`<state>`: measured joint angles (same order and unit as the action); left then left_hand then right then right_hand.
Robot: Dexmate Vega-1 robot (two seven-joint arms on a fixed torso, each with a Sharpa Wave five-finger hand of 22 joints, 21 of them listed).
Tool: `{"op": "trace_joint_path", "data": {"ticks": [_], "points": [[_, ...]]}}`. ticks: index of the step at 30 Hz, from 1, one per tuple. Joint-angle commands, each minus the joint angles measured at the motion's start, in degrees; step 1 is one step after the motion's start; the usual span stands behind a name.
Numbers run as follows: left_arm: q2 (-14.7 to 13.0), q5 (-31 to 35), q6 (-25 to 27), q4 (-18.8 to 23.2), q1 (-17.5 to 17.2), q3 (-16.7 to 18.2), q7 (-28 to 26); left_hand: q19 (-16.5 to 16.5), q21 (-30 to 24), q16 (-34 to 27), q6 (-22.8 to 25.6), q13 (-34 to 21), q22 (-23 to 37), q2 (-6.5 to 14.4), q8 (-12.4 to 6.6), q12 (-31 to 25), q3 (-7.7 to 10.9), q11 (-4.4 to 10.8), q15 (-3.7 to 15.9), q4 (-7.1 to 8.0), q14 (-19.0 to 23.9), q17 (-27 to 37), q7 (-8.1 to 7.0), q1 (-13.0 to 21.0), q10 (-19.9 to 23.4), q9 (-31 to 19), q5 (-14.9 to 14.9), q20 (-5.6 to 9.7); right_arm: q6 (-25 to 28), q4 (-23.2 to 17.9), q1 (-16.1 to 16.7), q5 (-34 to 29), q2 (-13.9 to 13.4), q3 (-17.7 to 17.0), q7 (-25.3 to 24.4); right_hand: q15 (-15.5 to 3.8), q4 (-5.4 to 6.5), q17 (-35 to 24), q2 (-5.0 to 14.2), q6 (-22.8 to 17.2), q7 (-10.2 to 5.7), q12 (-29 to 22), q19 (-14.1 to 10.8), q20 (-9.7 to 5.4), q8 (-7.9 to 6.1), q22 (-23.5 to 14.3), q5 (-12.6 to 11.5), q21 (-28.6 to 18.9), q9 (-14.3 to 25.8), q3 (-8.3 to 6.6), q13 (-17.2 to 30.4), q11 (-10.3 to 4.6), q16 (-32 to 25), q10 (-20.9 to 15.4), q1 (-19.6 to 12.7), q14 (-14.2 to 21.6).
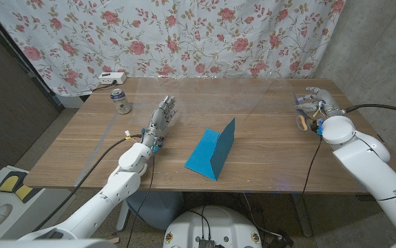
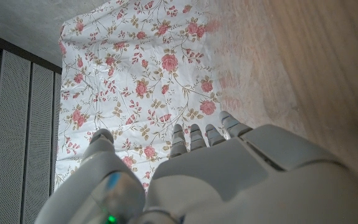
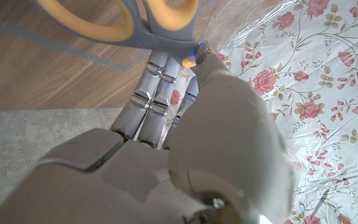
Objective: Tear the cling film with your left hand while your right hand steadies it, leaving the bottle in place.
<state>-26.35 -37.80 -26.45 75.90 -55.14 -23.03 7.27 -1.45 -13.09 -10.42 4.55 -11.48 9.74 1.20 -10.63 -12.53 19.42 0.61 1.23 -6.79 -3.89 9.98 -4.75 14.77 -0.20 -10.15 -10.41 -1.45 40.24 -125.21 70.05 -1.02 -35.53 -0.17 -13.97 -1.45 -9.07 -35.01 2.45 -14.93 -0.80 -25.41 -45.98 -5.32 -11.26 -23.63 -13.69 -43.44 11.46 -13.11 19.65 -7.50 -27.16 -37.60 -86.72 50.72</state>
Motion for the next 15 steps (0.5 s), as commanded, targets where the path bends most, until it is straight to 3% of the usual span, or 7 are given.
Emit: {"op": "trace_joint_path", "data": {"ticks": [1, 15], "points": [[0.1, -0.1, -0.4, 0.4, 0.0, -0.2, 0.7, -0.7, 0.3, -0.2, 0.5, 0.0, 0.2, 0.0, -0.11, -0.2, -0.1, 0.26, -0.17, 0.07, -0.2, 0.2, 0.08, -0.4, 0.3, 0.0, -0.4, 0.21, -5.5, -0.6, 0.5, 4.1, 4.3, -2.4, 3.9, -12.19, 0.1, -1.1, 1.39, 0.1, 0.24, 0.2, 0.1, -3.77, 0.02, -0.1, -0.3, -0.5, 0.1, -0.02, 0.0, 0.16, 0.2, 0.0, -1.7, 5.9], [0.0, -0.1, -0.4, 1.0, -0.2, -0.6, 1.3, -0.8, 0.5, -0.2, 0.6, 0.0, 0.2, 0.0, -0.1, -0.2, -0.16, 0.21, -0.24, 0.03, -0.2, 0.2, 0.06, -0.5, 0.3, 0.0, -0.4, 0.2, -16.6, 2.3, 1.0, 14.1, 11.3, -6.0, 10.7, -12.2, 0.16, -1.5, 1.33, 0.3, 0.25, 0.6, 0.7, -3.95, -0.07, -0.4, -0.4, -1.7, 0.1, 0.08, -0.3, 0.17, 0.7, 0.4, -1.7, 6.0]]}}
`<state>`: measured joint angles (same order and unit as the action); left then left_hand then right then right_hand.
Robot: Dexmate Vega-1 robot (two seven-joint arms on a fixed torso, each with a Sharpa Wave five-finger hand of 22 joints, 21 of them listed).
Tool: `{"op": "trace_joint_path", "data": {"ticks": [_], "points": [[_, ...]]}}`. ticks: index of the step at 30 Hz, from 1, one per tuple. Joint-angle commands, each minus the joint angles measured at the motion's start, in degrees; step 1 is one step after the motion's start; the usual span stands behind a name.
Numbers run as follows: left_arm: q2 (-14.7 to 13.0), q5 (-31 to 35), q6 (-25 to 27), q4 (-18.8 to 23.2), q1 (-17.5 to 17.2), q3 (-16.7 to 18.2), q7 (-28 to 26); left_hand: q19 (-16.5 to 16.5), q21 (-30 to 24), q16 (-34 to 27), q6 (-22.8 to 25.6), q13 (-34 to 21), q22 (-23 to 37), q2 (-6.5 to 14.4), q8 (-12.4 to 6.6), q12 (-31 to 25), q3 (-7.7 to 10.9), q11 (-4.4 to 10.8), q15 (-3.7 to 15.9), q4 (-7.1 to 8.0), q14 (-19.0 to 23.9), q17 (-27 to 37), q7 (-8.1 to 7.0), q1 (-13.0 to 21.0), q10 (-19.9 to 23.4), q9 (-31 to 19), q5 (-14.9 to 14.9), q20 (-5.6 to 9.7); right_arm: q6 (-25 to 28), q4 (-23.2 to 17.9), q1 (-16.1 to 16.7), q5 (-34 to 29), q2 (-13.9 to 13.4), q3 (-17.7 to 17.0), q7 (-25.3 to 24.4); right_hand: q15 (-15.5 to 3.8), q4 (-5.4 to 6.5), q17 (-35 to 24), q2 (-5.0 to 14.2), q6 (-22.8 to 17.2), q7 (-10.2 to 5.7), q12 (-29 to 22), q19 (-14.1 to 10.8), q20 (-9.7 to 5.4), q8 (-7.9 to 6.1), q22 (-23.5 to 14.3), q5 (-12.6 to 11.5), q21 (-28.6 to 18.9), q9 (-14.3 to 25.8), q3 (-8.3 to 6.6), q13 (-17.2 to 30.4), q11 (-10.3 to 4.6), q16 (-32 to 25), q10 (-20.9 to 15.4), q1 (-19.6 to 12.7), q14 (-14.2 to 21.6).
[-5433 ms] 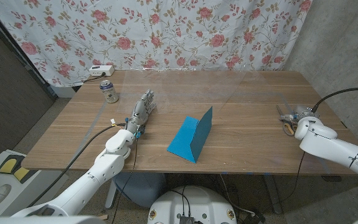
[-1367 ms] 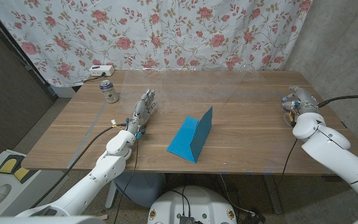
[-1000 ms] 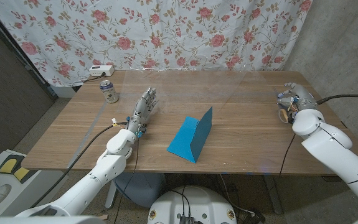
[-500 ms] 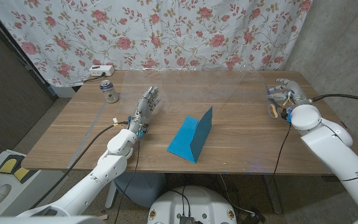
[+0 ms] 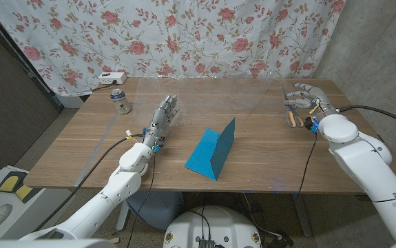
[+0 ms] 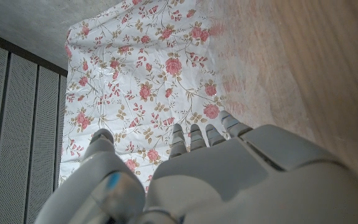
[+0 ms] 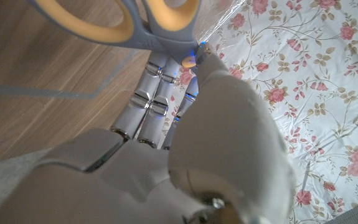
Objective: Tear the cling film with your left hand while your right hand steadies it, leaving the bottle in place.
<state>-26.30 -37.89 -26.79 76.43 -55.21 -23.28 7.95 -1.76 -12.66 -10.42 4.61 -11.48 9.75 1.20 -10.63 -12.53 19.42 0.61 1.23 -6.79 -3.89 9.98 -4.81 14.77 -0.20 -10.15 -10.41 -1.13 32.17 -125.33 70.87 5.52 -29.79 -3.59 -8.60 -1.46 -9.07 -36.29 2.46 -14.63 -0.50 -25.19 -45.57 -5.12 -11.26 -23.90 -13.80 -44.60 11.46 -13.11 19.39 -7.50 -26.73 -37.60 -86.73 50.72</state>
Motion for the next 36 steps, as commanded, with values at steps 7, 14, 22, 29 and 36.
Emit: {"op": "trace_joint_path", "data": {"ticks": [7, 14, 22, 29, 36], "points": [[0.1, -0.4, 0.0, 0.7, -0.1, -0.5, 1.2, -0.5, 0.2, -0.1, 0.5, 0.0, 0.2, 0.1, -0.09, -0.2, -0.18, -0.02, -0.29, -0.01, -0.3, 0.2, 0.23, -0.5, 0.4, 0.0, -0.4, -0.07, -10.8, 4.3, -1.0, 9.9, 7.5, -1.8, 6.5, -12.19, 0.17, -0.4, 1.29, -0.1, -0.05, 0.6, 0.6, -4.16, -0.16, -0.2, -0.4, -1.1, 0.1, 0.12, -0.2, 0.11, 0.5, 0.5, -1.7, 6.1], [-0.3, -0.2, 0.0, 1.5, -0.3, -0.5, 1.1, -0.6, 0.3, -0.1, 0.6, 0.0, 0.2, 0.1, -0.09, -0.2, -0.2, 0.18, -0.26, -0.04, -0.3, 0.2, 0.28, -0.5, 0.5, 0.0, -0.4, -0.12, -11.8, 5.6, -2.4, 10.4, 7.6, -0.4, 6.8, -12.19, 0.18, -0.6, 1.29, -0.3, -0.06, 0.6, 0.9, -4.25, -0.27, -0.3, -0.4, -1.6, 0.1, 0.14, -0.3, 0.15, 0.7, 0.4, -1.7, 6.2], [-0.5, -0.4, 0.5, 2.0, -0.4, -0.5, 1.2, -0.7, 0.4, -0.1, 0.6, 0.0, 0.2, 0.1, -0.08, -0.2, -0.22, 0.14, -0.26, -0.08, -0.3, 0.2, 0.37, -0.5, 0.5, 0.0, -0.4, -0.06, -13.6, 6.0, -3.0, 12.5, 8.5, 0.3, 7.9, -12.19, 0.18, -0.8, 1.25, -0.4, -0.29, 0.9, 1.3, -4.35, -0.35, -0.3, -0.5, -2.4, 0.1, 0.17, -0.4, 0.09, 0.9, 0.7, -1.8, 6.2], [-0.2, -0.1, 0.3, 2.3, -0.1, -0.7, 1.0, -0.7, 0.5, 0.0, 0.6, 0.0, 0.2, 0.1, -0.07, -0.2, -0.24, 0.21, -0.21, -0.11, -0.6, 0.2, 0.38, -0.5, 0.5, 0.0, -0.4, -0.07, -14.9, 6.6, -3.8, 15.2, 10.1, 0.7, 9.1, -12.19, 0.21, -1.0, 1.24, -0.6, -0.57, 1.1, 1.5, -4.45, -0.42, -0.4, -0.5, -2.9, 0.1, 0.2, -0.5, 0.14, 1.1, 0.9, -1.7, 6.3], [-0.2, 0.1, 0.1, 3.2, -0.1, -0.8, 1.0, -0.9, 0.8, -0.1, -0.2, 0.0, 0.2, 0.4, 0.19, -1.1, -0.11, 0.9, 0.65, -0.38, -0.5, 0.1, 0.65, -0.3, 3.2, 0.0, -0.4, 0.09, -17.0, 7.0, -4.5, 17.6, 11.8, 1.1, 10.6, -12.19, 0.24, -1.2, 1.21, -0.8, -0.9, 1.3, 1.9, -4.44, -0.5, -0.4, -0.5, -3.5, 0.1, 0.24, -0.6, 0.07, 1.4, 1.0, -1.7, 6.2]]}}
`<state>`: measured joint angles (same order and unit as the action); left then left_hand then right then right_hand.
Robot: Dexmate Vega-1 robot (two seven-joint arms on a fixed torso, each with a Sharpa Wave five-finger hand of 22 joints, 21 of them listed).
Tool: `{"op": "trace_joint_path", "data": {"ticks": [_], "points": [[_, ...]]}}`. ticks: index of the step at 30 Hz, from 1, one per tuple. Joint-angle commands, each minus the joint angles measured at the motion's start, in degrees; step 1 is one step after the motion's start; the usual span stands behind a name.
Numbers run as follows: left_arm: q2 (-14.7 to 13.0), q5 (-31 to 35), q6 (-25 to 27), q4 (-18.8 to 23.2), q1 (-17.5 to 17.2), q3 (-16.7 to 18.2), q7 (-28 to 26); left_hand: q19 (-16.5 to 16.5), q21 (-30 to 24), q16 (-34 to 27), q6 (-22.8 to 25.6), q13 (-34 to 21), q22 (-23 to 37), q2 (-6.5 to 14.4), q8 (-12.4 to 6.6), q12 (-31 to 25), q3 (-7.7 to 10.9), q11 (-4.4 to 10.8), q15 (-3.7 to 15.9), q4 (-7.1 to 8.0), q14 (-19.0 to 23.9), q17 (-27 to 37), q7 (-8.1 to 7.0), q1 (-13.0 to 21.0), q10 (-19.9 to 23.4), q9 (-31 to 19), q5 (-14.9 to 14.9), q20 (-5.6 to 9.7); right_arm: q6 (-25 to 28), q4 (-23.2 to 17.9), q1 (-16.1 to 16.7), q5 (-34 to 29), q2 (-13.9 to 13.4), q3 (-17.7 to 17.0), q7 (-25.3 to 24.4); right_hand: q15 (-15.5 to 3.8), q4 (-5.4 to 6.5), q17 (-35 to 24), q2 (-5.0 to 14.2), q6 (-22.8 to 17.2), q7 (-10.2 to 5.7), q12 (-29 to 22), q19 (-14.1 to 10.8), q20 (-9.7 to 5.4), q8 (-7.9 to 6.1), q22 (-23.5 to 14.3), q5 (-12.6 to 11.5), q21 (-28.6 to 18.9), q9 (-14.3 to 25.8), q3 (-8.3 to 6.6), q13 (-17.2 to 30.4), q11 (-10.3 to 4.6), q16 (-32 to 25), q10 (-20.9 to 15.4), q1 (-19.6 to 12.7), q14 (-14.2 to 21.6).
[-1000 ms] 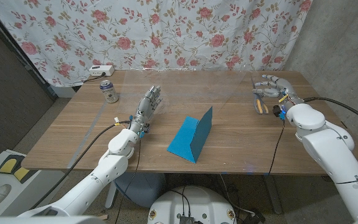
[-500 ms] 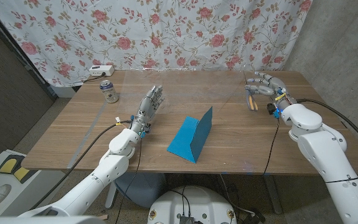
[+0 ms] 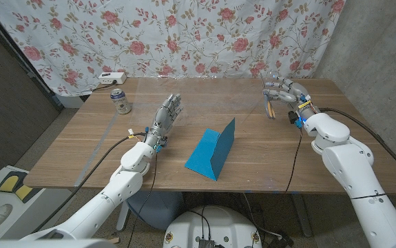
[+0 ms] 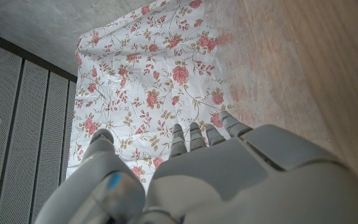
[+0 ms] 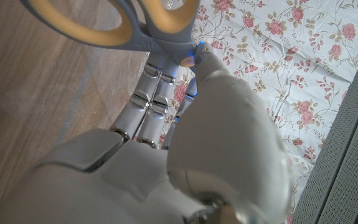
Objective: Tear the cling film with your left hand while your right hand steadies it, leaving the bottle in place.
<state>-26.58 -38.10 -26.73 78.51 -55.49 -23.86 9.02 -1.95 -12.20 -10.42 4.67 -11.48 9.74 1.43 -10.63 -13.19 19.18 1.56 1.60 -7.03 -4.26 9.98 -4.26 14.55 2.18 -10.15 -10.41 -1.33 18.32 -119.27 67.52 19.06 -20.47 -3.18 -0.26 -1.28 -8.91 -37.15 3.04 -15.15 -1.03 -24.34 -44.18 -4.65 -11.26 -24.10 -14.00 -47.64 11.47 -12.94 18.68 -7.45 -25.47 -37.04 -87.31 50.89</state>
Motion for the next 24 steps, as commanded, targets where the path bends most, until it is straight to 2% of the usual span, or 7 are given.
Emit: {"op": "trace_joint_path", "data": {"ticks": [1, 15, 24], "points": [[0.1, 0.3, 0.1, 1.2, 0.2, -0.3, 0.0, -0.7, 0.4, -0.1, 0.0, 0.0, 0.2, 0.2, 0.08, -0.4, 0.15, -0.08, 0.29, -0.18, -0.1, 0.1, 0.42, 0.0, 0.8, -0.1, -0.4, 0.33, -3.5, 1.1, -1.2, 4.5, 2.8, 0.8, 2.4, -12.37, 0.08, -0.3, 0.62, -0.2, -0.35, 0.5, 0.5, -4.91, -0.5, -0.2, -0.3, -0.5, 0.1, 0.07, 0.1, 0.02, 0.1, 0.4, -1.1, 6.1], [-1.0, 0.8, 0.8, 3.6, 0.0, -1.0, 1.1, -0.9, 0.6, -0.1, 1.1, 0.1, 0.2, 0.9, -0.37, -0.2, 0.63, -0.72, -0.03, -0.51, 0.0, 0.1, 0.72, 0.7, 0.7, -0.1, -0.4, 0.3, -5.2, 1.6, -3.0, 6.6, 4.5, 2.7, 3.6, -12.33, 0.2, -0.5, 0.86, -0.2, -0.66, 0.7, 0.9, -4.84, -0.52, -0.2, -0.5, -1.5, 0.1, 0.0, -0.1, -0.03, 0.4, 0.4, -1.0, 6.7], [-1.6, 0.9, 1.2, 5.6, -0.8, -1.5, 1.4, -0.7, 0.8, 0.0, 4.1, 0.1, 0.2, 1.7, -1.26, -0.1, 1.22, -0.63, -0.19, -0.97, -0.2, 0.0, 0.59, 1.7, 0.7, -0.1, -0.2, 0.21, -6.4, 2.4, -3.9, 8.7, 5.2, 3.1, 5.3, -12.31, 0.2, -0.5, 0.78, -0.4, -0.67, 1.1, 1.2, -4.98, -0.59, -0.1, -0.6, -2.2, 0.1, -0.02, -0.3, 0.13, 0.8, 1.1, -0.9, 7.1]]}}
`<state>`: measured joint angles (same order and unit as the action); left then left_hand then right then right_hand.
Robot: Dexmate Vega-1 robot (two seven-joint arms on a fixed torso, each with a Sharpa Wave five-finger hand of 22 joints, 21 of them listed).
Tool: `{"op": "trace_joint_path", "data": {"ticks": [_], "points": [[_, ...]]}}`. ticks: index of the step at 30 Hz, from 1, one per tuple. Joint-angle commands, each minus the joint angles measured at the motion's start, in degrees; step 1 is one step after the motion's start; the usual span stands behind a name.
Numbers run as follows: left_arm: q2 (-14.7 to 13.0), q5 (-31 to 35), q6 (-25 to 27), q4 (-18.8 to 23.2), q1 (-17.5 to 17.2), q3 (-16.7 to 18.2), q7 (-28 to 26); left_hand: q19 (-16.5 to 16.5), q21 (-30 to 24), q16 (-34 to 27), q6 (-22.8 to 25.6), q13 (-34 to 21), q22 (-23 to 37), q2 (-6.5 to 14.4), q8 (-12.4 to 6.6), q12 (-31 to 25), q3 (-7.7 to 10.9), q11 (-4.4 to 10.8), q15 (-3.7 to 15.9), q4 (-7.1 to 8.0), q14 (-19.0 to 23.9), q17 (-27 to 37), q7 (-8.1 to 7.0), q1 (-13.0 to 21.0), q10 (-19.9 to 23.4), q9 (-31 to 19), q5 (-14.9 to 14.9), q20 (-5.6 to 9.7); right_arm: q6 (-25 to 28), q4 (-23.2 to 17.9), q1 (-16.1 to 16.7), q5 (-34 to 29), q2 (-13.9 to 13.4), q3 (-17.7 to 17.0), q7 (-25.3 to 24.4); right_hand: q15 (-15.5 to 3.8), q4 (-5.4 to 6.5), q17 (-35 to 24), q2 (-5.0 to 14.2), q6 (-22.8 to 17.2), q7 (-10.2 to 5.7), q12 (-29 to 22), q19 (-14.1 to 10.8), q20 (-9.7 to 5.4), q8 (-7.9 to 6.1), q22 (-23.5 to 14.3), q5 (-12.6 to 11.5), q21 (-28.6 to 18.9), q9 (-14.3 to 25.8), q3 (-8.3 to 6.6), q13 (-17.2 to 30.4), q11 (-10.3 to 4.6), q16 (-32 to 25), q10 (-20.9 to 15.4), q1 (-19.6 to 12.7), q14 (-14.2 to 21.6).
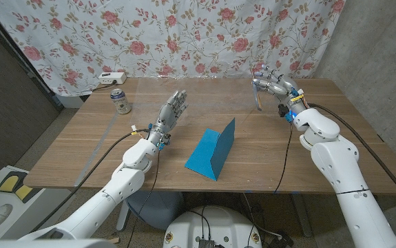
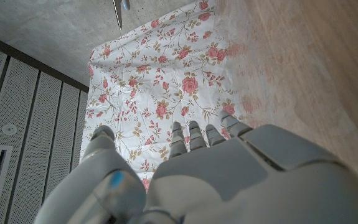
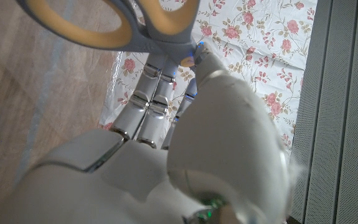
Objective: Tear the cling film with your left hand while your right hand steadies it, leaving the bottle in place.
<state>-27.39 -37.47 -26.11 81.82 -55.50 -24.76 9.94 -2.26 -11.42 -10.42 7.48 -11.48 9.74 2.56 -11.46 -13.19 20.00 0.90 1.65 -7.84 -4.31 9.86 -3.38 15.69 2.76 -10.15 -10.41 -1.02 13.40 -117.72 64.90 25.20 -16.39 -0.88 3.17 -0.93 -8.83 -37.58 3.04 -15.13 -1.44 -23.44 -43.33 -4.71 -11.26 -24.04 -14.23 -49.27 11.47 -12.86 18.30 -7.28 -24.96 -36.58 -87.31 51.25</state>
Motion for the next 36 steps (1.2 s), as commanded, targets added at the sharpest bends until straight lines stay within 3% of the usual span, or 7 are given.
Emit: {"op": "trace_joint_path", "data": {"ticks": [1, 4, 9, 13, 20, 26, 36], "points": [[-0.8, 0.4, 0.7, 2.5, -0.8, -0.7, 0.3, -0.4, 0.1, 0.0, 1.6, 0.1, 0.2, 0.6, -0.49, -0.1, 0.43, 0.03, -0.23, -0.19, -0.1, 0.1, -0.37, 0.6, 0.1, -0.1, -0.2, -0.12, -1.5, 1.1, -1.4, 3.4, 1.4, 0.8, 2.3, -12.66, 0.12, -0.1, 0.77, -0.4, -0.26, 0.2, 0.4, -4.91, -0.6, -0.2, -0.3, -0.6, 0.1, -0.1, 0.1, -0.1, 0.3, 0.6, -0.9, 6.8], [-0.7, 0.8, 0.7, 3.2, -1.2, -0.9, -0.3, 0.1, 0.3, 0.3, 3.4, 0.1, 0.2, 0.6, -0.87, 0.0, 0.58, 0.03, -0.17, -0.4, -0.9, 0.1, -0.99, 1.0, 0.1, -0.1, 0.0, -0.09, -2.4, 1.5, -1.6, 3.1, 1.6, 1.2, 2.6, -12.66, 0.13, -0.1, 0.78, -0.5, -0.24, 0.3, 0.4, -4.94, -0.61, -0.1, -0.3, -0.8, 0.1, -0.11, 0.1, -0.13, 0.4, 0.6, -0.8, 6.9], [-0.9, 2.6, -0.4, 3.7, -1.2, -1.2, -0.7, 0.6, 0.5, 0.3, 5.9, 0.1, 0.2, 1.1, -1.34, 0.2, 1.13, 0.15, 0.01, -0.95, -1.6, 0.1, -0.5, 2.1, -0.3, -0.2, 0.1, 0.49, -3.5, 1.8, -1.7, 3.7, 2.0, 1.7, 3.3, -12.66, 0.13, 0.0, 0.75, -0.5, -0.27, 0.4, 0.6, -4.95, -0.62, -0.1, -0.4, -1.1, 0.1, -0.12, 0.0, 0.06, 0.5, 0.7, -0.8, 7.0], [-1.3, 3.9, -0.1, 5.0, -1.6, -1.5, -1.6, 0.4, 0.5, 0.2, 8.7, 0.1, 0.1, 1.5, -1.91, 0.2, 2.37, 0.11, 0.17, -2.1, -1.7, 0.1, -0.1, 4.9, -0.1, -0.2, 0.0, 0.83, -4.7, 2.0, -1.8, 3.5, 2.0, 2.1, 3.7, -12.67, 0.11, 0.0, 0.67, -0.5, -0.28, 0.5, 0.6, -4.96, -0.62, -0.1, -0.4, -1.3, 0.1, -0.1, 0.0, -0.14, 0.7, 0.8, -0.8, 7.1], [-1.5, 5.9, 0.3, 8.1, -3.1, -1.5, -5.1, 0.3, 0.6, 0.2, 12.5, 0.1, 0.0, 1.0, -2.77, 0.5, 3.18, 0.18, 0.04, -2.57, -1.9, 0.1, 0.49, 7.8, -0.9, -0.3, 0.2, 0.96, -5.5, 2.5, -2.1, 2.9, 1.2, 2.9, 3.9, -12.67, 0.08, 0.0, 0.54, -0.5, -0.33, 0.6, 0.8, -5.0, -0.61, 0.0, -0.4, -1.7, 0.1, -0.09, -0.1, -0.05, 0.9, 0.8, -0.7, 7.2], [-0.8, 6.4, -0.6, 9.8, -4.5, -1.1, -7.3, 0.4, 0.6, 0.2, 15.8, 0.1, 0.1, -2.0, -3.3, 0.7, 1.92, 0.61, 0.49, -2.17, -2.3, 0.1, 1.52, 7.9, -1.7, -0.4, 0.2, 1.48, -6.7, 3.1, -2.2, 2.7, 0.6, 3.4, 4.3, -12.68, 0.1, 0.0, 0.53, -0.4, -0.32, 0.8, 1.0, -5.02, -0.59, 0.0, -0.5, -2.1, 0.1, -0.11, -0.2, 0.01, 1.1, 1.0, -0.7, 7.4], [-2.6, 3.8, 5.2, 13.9, -4.8, -2.1, -6.7, 0.9, 0.8, 0.3, 16.9, 0.0, 0.1, -2.6, -3.14, 1.0, 1.64, 0.32, -0.02, -1.79, -2.9, 0.1, 2.48, 8.2, -2.6, -0.5, 0.1, 1.24, -7.8, 3.2, -1.9, 5.1, 1.2, 3.8, 5.6, -12.68, 0.12, 0.0, 0.48, -0.4, -0.39, 1.1, 1.2, -5.04, -0.58, 0.1, -0.5, -2.7, 0.1, -0.11, -0.3, 0.08, 1.4, 1.3, -0.6, 7.6]]}}
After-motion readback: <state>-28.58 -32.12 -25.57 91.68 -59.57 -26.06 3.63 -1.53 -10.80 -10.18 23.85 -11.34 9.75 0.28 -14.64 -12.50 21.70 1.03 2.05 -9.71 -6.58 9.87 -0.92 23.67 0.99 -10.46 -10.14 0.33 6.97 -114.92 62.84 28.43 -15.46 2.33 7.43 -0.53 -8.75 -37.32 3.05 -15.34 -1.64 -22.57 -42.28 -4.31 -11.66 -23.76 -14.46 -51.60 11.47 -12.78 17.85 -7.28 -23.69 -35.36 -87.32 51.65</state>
